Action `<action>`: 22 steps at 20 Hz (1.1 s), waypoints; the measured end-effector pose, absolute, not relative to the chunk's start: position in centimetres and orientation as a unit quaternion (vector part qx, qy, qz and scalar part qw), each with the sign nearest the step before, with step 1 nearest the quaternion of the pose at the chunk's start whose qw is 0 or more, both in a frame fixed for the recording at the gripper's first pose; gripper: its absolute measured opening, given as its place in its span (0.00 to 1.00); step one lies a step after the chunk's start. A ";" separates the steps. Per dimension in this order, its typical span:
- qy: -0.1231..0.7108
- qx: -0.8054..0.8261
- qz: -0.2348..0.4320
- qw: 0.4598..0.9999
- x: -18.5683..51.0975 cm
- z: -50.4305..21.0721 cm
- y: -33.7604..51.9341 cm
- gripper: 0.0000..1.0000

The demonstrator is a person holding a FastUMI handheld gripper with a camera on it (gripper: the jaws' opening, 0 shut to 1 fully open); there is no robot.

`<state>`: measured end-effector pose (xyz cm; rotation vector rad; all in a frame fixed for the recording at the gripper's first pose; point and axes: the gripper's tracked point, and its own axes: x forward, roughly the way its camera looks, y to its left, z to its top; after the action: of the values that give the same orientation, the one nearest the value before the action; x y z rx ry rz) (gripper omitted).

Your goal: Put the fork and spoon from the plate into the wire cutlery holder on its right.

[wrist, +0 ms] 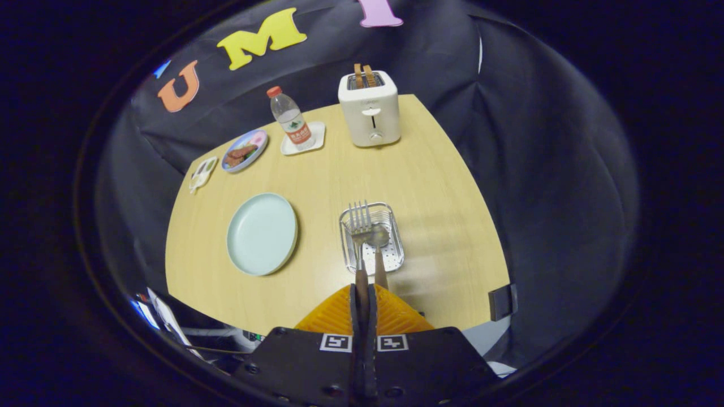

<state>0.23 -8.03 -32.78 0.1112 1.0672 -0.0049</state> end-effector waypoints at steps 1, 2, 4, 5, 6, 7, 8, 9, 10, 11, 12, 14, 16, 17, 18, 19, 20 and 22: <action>0.513 0.053 -0.006 0.857 0.4 -32.8 -8.1 0.02; 0.521 0.054 -0.010 0.852 0.3 -32.8 -8.1 0.01; 0.528 0.053 -0.021 0.847 0.4 -32.7 -8.4 0.06; 0.531 0.055 -0.026 0.845 0.6 -32.6 -8.6 0.06; 0.538 0.057 -0.028 0.841 0.5 -32.7 -8.6 0.06; 0.539 0.061 -0.030 0.839 0.8 -32.5 -8.5 0.06; 0.539 0.060 -0.034 0.839 1.2 -32.4 -8.6 0.06; 0.539 0.058 -0.039 0.839 1.5 -32.3 -8.8 0.06; 0.537 0.056 -0.043 0.840 1.8 -32.2 -8.9 0.06; 0.535 0.055 -0.042 0.842 1.9 -32.0 -8.7 0.06; 0.531 0.055 -0.036 0.845 2.0 -31.5 -8.3 0.06; 0.520 0.047 -0.024 0.853 2.7 -31.0 -7.8 0.13; 0.510 0.038 -0.024 0.859 3.3 -30.4 -7.8 0.13; 0.503 0.036 -0.023 0.863 3.5 -30.2 -7.7 0.14; 0.497 0.033 -0.025 0.867 3.8 -29.9 -7.7 0.15; 0.490 0.033 -0.022 0.871 4.0 -29.5 -7.5 0.16; 0.484 0.030 -0.016 0.874 4.0 -29.3 -7.0 0.20; 0.464 0.022 -0.002 0.885 4.2 -28.2 -6.3 0.34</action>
<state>4.17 -6.26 -28.19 0.0463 0.9659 -0.0042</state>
